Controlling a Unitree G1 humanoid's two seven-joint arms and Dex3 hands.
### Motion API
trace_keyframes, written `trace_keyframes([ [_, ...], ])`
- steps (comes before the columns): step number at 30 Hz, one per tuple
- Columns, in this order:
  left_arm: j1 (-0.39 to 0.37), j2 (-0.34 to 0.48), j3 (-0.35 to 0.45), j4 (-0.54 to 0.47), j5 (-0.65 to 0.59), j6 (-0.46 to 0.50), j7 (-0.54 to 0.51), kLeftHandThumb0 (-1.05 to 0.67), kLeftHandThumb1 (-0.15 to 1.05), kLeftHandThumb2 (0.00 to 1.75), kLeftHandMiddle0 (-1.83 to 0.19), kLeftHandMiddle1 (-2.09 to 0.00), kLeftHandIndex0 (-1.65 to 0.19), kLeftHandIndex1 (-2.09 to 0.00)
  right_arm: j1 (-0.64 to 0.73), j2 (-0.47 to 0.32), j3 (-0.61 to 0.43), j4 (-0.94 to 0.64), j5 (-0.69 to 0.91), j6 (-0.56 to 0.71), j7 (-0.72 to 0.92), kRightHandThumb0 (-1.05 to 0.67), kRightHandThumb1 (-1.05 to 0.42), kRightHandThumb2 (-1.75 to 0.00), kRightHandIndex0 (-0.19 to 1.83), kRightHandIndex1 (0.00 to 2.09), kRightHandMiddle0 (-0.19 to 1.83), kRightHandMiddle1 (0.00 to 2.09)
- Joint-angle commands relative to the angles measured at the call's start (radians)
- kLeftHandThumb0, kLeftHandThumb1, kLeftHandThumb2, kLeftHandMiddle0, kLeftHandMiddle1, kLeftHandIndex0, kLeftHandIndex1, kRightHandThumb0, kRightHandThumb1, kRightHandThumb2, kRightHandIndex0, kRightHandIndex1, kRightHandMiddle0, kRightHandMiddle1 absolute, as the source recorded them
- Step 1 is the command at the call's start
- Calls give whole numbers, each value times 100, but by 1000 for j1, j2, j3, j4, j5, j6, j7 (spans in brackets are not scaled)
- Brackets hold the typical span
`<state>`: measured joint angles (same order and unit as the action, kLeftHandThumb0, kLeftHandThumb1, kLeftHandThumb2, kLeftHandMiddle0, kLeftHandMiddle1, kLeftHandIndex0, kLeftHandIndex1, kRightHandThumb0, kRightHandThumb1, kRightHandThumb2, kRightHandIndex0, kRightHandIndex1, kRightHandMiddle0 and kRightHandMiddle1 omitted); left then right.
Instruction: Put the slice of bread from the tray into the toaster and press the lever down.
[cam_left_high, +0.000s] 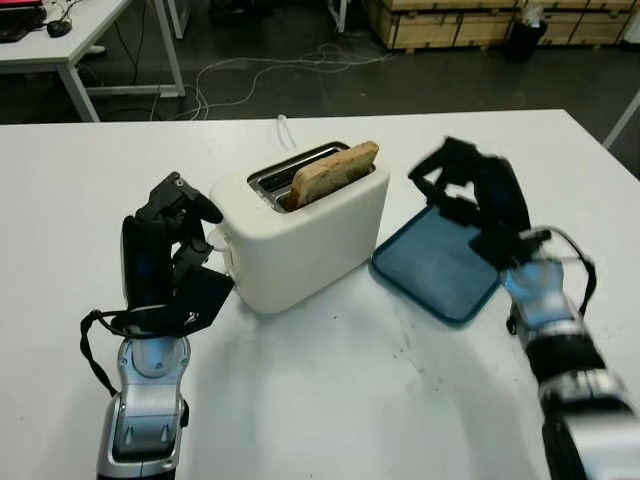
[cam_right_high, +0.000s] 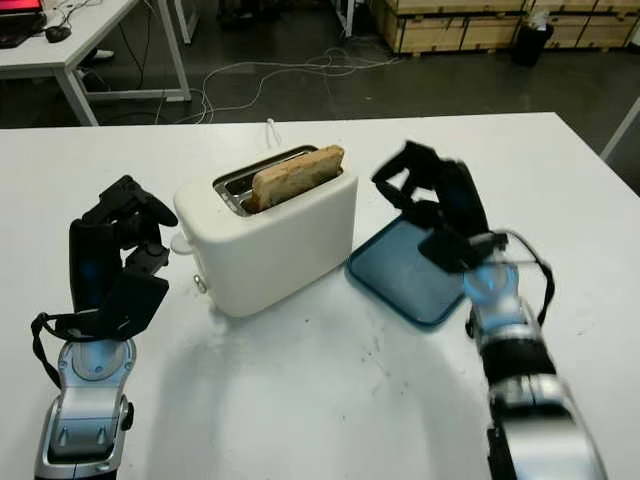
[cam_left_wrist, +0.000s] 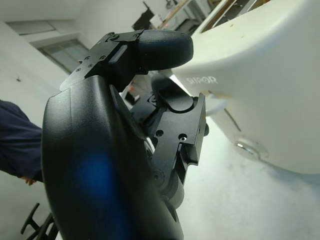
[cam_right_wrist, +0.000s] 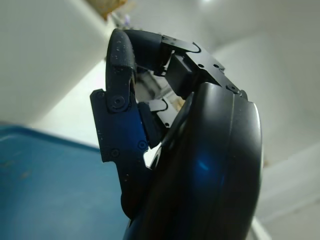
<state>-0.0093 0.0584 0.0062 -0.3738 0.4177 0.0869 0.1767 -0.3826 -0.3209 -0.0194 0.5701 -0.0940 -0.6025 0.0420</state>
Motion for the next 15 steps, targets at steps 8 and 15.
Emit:
trace_keyframes([
  [8, -5, 18, -1, 6, 7, 2, -12, 7, 92, 84, -104, -175, -69, -175, 269, 227, -40, -318, 131, 78, -77, -47, -92, -44, 96, 175, 68, 171],
  [15, 7, 82, -10, -3, 70, 3, -29, 9, 89, 82, -104, -175, -69, -175, 337, 245, -24, -422, 182, 265, -5, -44, -92, -40, 91, 175, 61, 175],
])
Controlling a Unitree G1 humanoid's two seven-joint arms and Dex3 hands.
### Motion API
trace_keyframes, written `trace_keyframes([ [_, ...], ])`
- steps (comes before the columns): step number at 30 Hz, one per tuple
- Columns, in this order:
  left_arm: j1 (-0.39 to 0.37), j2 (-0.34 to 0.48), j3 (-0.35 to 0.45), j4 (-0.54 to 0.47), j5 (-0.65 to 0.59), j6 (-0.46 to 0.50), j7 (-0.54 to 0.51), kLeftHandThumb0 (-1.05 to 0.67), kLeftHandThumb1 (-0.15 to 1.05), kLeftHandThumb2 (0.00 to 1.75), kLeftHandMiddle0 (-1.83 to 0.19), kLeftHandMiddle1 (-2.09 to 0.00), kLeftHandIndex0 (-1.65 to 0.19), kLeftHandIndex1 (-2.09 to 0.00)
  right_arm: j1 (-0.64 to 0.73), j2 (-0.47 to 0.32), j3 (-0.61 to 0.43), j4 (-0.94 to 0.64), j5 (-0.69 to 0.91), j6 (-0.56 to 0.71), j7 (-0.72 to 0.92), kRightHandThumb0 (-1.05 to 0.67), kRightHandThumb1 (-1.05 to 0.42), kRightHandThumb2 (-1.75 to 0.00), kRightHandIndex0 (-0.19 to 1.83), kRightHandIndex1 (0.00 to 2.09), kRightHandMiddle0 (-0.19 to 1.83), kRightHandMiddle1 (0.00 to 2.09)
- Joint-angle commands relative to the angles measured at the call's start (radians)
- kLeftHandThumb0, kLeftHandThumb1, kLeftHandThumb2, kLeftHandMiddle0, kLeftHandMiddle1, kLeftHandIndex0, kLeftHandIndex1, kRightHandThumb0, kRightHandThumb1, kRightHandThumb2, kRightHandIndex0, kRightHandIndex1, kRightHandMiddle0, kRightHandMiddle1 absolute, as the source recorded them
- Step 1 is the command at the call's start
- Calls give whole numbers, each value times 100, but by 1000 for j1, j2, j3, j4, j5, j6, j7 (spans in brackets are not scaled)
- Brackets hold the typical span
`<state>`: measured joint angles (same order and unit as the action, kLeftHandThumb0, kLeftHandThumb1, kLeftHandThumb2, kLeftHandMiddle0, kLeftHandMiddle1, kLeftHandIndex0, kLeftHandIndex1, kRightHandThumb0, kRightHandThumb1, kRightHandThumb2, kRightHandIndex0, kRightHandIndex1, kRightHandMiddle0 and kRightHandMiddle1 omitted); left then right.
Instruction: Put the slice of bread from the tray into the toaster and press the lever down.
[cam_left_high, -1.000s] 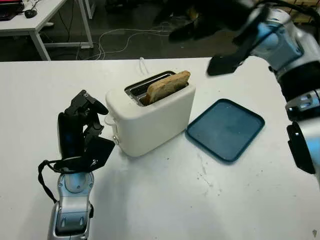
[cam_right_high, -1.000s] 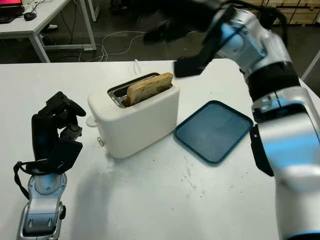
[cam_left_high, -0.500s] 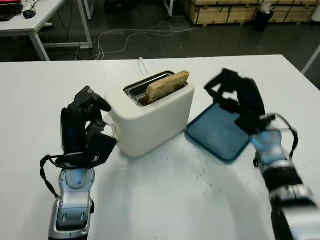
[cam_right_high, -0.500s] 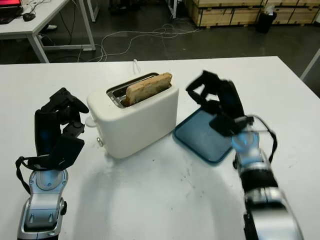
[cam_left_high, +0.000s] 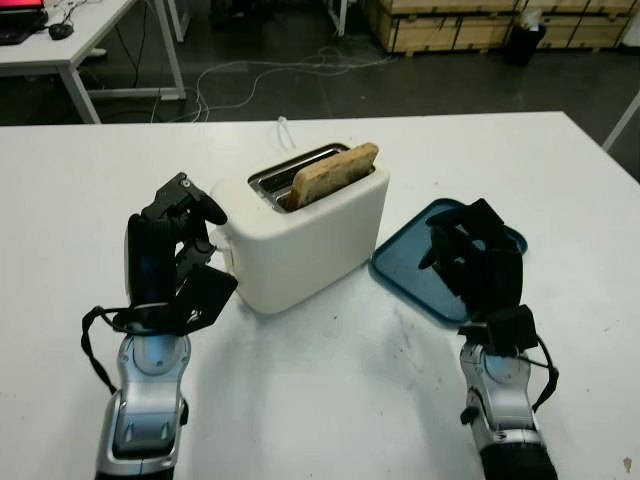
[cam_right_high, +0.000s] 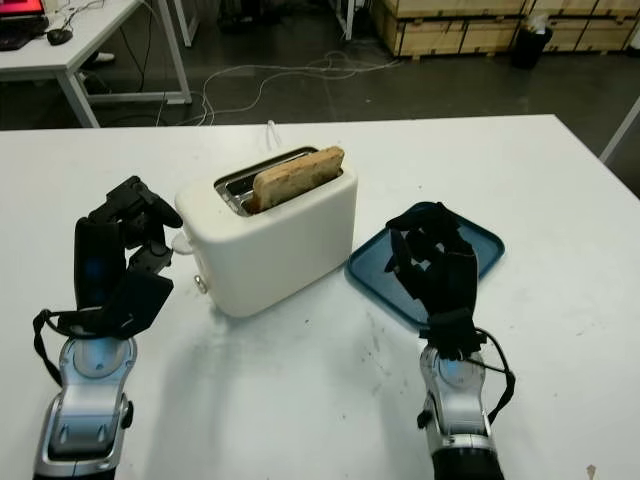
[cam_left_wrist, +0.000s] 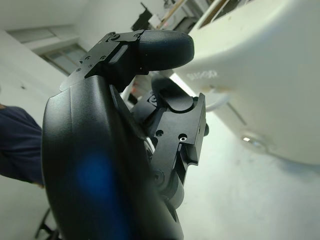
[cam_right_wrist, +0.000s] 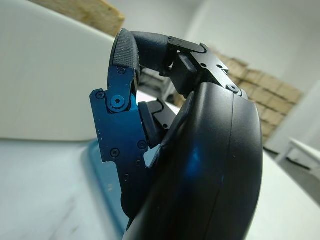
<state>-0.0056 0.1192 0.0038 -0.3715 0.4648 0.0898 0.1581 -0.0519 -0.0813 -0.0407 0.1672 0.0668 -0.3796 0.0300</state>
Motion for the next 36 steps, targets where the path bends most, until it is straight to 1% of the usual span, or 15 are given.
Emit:
trace_keyframes([
  [1, 6, 36, -10, -17, 41, 14, -25, 9, 88, 81, -103, -175, -68, -175, 4, 6, -6, -22, 27, 64, 11, -43, -92, -40, 91, 175, 60, 175],
  [3, 14, 72, -15, -53, 80, 47, -72, 8, 87, 74, -98, -175, -61, -173, -9, 5, -16, -21, 37, 99, 19, -44, -92, -38, 92, 175, 62, 175],
  [4, 18, 95, -17, -70, 98, 55, -97, 7, 88, 69, -96, -175, -58, -169, -18, 2, -20, -16, 39, 109, 23, -45, -92, -38, 92, 175, 62, 175],
  [5, 19, 118, -18, -82, 117, 57, -117, 6, 88, 64, -96, -175, -60, -159, -27, 0, -22, -9, 43, 113, 31, -46, -92, -38, 93, 175, 63, 175],
  [8, 20, 184, -22, -105, 199, 62, -159, 0, 86, 45, -95, -174, -83, -106, -45, -3, -26, 11, 40, 119, 44, -47, -92, -37, 94, 175, 65, 175],
  [9, 20, 202, -23, -112, 228, 65, -170, -1, 87, 40, -94, -174, -87, -98, -47, -3, -27, 14, 35, 120, 44, -47, -92, -37, 94, 175, 65, 175],
  [10, 20, 215, -24, -119, 255, 70, -182, -1, 88, 32, -96, -169, -95, -82, -49, -2, -27, 18, 32, 117, 46, -47, -92, -36, 95, 175, 66, 175],
  [13, 18, 250, -26, -128, 311, 66, -205, 2, 90, 15, -103, -153, -110, -57, -51, 2, -29, 25, 35, 113, 50, -46, -92, -35, 96, 175, 66, 175],
  [16, 17, 285, -29, -130, 339, 56, -237, 6, 89, 6, -109, -142, -115, -38, -51, 3, -32, 24, 40, 114, 54, -45, -92, -34, 96, 175, 67, 175],
  [18, 17, 317, -25, -129, 331, 34, -268, 11, 89, 3, -112, -137, -117, -27, -53, 3, -34, 22, 40, 114, 53, -45, -92, -34, 97, 175, 67, 175],
  [21, 14, 350, -14, -127, 320, 14, -298, 13, 87, 1, -116, -128, -119, -19, -52, 0, -35, 20, 34, 112, 54, -44, -92, -34, 96, 175, 66, 175],
  [26, 2, 385, -4, -131, 354, 24, -331, 12, 85, 0, -121, -112, -129, -12, -47, 3, -36, 20, 40, 109, 61, -45, -92, -34, 96, 175, 65, 175],
  [30, -9, 386, -5, -123, 370, 39, -342, 10, 86, 1, -123, -108, -133, -12, -46, 8, -35, 25, 39, 99, 62, -45, -92, -34, 95, 175, 65, 175],
  [32, -12, 384, -7, -118, 377, 43, -344, 8, 87, 1, -122, -106, -131, -9, -44, 11, -36, 22, 42, 100, 63, -45, -92, -34, 95, 175, 65, 175],
  [36, -13, 379, -8, -107, 384, 34, -332, 11, 87, 1, -124, -108, -129, -7, -41, 11, -40, 15, 45, 109, 64, -45, -92, -33, 95, 175, 66, 175],
])
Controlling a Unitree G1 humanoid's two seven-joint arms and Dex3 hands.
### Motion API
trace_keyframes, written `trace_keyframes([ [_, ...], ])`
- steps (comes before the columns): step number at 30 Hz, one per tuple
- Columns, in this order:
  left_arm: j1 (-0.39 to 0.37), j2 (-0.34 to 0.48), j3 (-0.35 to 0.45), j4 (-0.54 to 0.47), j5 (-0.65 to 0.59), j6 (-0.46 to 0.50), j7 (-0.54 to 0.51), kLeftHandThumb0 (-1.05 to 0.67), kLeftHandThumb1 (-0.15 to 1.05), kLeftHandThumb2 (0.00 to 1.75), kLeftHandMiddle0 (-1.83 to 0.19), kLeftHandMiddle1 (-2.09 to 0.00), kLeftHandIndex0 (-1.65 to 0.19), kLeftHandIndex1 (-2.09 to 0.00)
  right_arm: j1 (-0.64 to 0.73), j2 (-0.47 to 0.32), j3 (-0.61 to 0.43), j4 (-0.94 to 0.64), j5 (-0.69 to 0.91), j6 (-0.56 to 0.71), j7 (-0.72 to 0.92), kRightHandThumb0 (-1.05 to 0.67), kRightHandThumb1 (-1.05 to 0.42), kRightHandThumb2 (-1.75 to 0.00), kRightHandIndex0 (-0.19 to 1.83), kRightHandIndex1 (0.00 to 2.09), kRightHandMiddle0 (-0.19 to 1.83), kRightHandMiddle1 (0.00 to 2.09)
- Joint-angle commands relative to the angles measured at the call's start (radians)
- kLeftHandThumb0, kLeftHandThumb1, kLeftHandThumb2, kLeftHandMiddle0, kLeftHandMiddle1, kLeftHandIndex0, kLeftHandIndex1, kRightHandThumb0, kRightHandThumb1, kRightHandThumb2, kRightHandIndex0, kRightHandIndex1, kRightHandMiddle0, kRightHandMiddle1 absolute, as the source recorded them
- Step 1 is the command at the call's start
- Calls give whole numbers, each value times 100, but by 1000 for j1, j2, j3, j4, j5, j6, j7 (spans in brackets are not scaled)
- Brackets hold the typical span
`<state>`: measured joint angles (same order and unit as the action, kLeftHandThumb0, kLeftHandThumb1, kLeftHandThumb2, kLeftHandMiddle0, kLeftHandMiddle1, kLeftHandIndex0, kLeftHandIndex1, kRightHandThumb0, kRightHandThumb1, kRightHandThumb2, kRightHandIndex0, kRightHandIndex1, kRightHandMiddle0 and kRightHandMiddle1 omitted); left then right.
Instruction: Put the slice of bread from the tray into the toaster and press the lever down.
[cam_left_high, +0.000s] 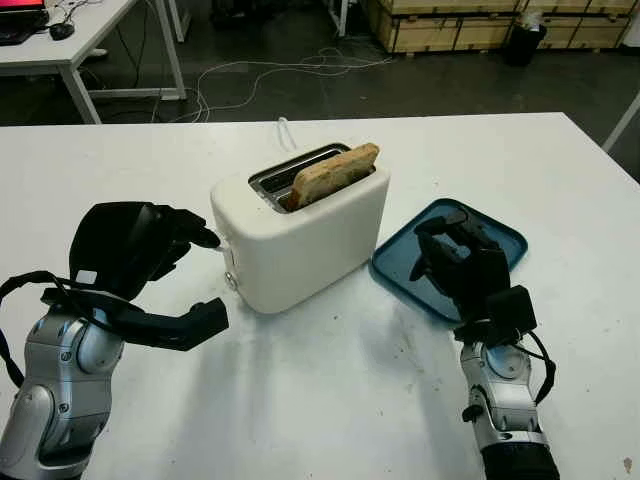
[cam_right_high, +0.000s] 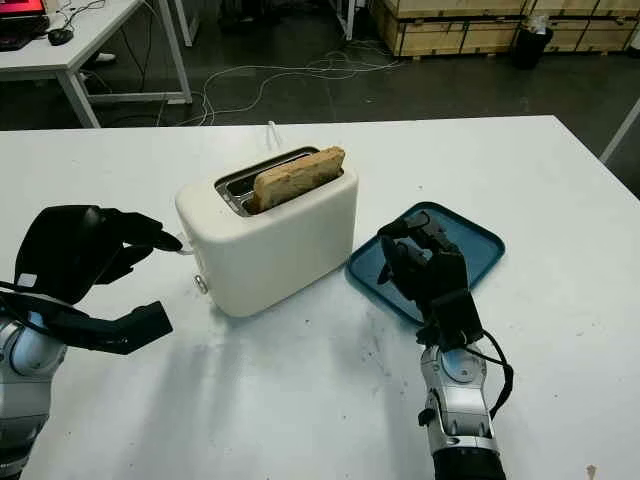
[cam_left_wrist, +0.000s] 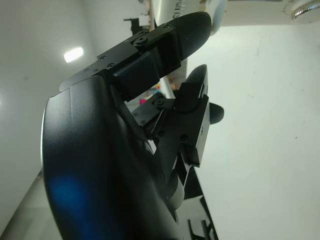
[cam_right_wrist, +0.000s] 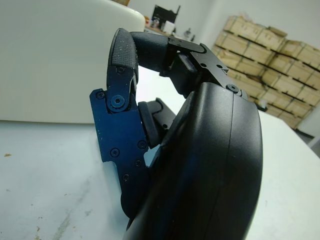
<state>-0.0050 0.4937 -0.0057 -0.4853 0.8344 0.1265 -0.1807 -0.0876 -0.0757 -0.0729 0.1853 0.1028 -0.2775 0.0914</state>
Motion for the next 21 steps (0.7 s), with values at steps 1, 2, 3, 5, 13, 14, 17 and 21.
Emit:
trace_keyframes([
  [1, -14, 5, 1, 11, 18, -7, 15, 11, 87, 1, -125, -110, -129, -7, -5, 5, -8, -5, 8, 6, 2, -45, -92, -33, 95, 175, 66, 175],
  [2, -14, 5, 1, 15, 21, -10, 20, 12, 87, 0, -125, -111, -130, -7, -4, 4, -9, -3, 9, 3, 5, -45, -92, -33, 95, 175, 66, 175],
  [3, -14, 6, 0, 17, 25, -11, 23, 12, 88, 0, -125, -112, -130, -6, -3, 3, -9, -2, 9, 1, 7, -45, -92, -34, 95, 175, 66, 175],
  [5, -14, 5, -1, 18, 30, -4, 17, 11, 89, 1, -123, -115, -129, -5, -2, 2, -9, -2, 11, -2, 13, -45, -92, -34, 95, 175, 66, 175],
  [13, -18, 3, -5, 21, 41, 4, 3, 10, 91, 1, -119, -116, -127, -3, 3, 8, -11, -13, 15, 4, 20, -44, -92, -34, 95, 175, 66, 175],
  [14, -18, 3, -5, 22, 41, 4, 3, 9, 91, 1, -119, -116, -127, -3, 4, 9, -11, -16, 14, 7, 19, -44, -92, -34, 94, 175, 66, 175],
  [17, -16, 3, -2, 36, 29, -18, 27, 11, 90, 0, -121, -117, -128, -3, 4, 10, -12, -18, 14, 9, 17, -44, -92, -34, 95, 175, 66, 175],
  [21, -15, 3, -2, 42, 25, -29, 33, 11, 90, 0, -120, -119, -131, -4, 3, 10, -13, -13, 15, 2, 21, -45, -92, -34, 95, 175, 66, 175],
])
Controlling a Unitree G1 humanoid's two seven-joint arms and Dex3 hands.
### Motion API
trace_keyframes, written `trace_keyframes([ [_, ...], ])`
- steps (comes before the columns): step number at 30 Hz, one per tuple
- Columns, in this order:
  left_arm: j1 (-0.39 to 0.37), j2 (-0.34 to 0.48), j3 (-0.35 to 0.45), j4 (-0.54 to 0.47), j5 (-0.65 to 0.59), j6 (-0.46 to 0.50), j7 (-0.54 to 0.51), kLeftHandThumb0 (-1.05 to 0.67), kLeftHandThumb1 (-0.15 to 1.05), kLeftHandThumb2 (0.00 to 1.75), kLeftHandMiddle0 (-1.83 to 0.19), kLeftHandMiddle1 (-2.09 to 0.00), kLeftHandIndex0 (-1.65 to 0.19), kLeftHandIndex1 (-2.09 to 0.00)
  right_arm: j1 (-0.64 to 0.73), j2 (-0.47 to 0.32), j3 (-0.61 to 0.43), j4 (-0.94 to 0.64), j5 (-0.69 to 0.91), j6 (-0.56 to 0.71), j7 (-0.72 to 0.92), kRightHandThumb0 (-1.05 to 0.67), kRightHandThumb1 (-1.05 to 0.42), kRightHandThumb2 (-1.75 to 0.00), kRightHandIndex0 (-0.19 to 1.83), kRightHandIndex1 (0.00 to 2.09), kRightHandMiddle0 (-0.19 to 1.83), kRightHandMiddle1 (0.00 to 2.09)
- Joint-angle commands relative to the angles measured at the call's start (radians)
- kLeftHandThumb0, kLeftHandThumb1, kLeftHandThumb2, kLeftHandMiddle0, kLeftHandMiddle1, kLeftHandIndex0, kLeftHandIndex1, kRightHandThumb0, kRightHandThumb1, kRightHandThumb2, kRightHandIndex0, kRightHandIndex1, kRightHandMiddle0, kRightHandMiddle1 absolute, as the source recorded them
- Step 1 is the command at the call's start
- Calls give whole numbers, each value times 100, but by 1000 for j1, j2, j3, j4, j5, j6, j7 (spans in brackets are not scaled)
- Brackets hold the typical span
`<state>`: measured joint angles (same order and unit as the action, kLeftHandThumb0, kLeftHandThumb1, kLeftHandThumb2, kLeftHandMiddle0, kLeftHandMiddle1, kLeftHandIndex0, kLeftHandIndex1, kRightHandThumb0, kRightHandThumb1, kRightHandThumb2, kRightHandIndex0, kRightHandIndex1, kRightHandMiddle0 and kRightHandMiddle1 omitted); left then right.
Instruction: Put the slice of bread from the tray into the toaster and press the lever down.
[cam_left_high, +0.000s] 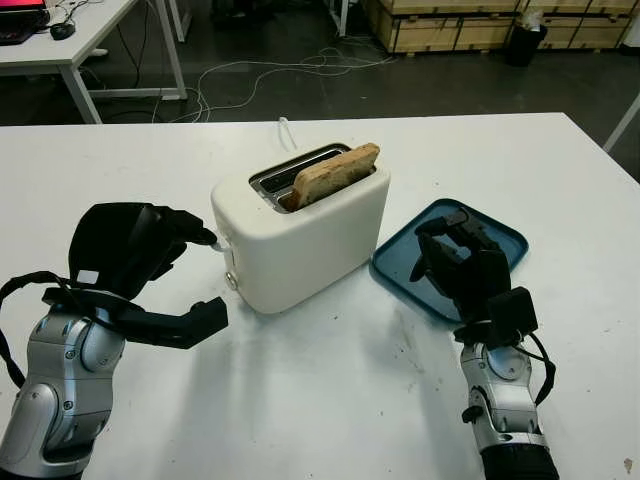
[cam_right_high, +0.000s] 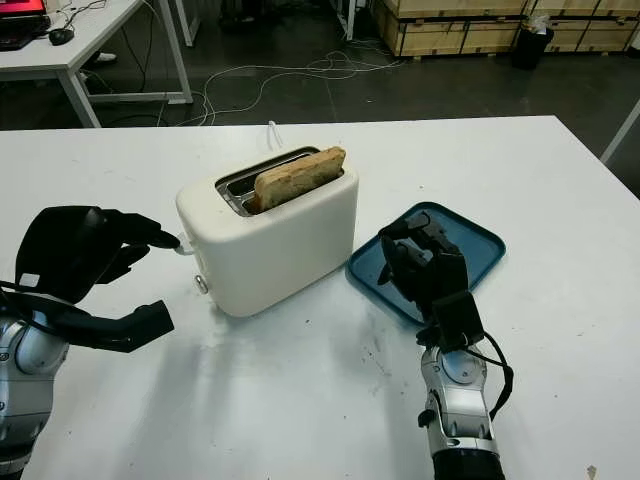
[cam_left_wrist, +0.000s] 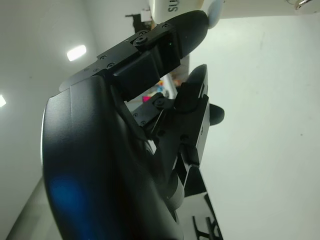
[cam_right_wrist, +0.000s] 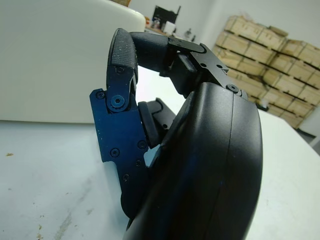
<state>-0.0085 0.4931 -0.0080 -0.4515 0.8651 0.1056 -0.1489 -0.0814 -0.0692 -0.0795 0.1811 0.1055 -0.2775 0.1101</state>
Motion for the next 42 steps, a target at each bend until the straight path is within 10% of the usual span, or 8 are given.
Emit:
trace_keyframes([
  [1, -12, 4, -1, 7, -4, -7, -3, 11, 90, 0, -120, -119, -130, -3, -4, 4, -7, -8, 12, 2, 3, -45, -92, -34, 95, 175, 66, 175],
  [42, -62, 3, -38, 107, -30, -88, 29, 13, 87, 0, -123, -128, -141, -6, -4, 7, -19, -19, 9, 12, 5, -43, -92, -35, 96, 175, 67, 175],
])
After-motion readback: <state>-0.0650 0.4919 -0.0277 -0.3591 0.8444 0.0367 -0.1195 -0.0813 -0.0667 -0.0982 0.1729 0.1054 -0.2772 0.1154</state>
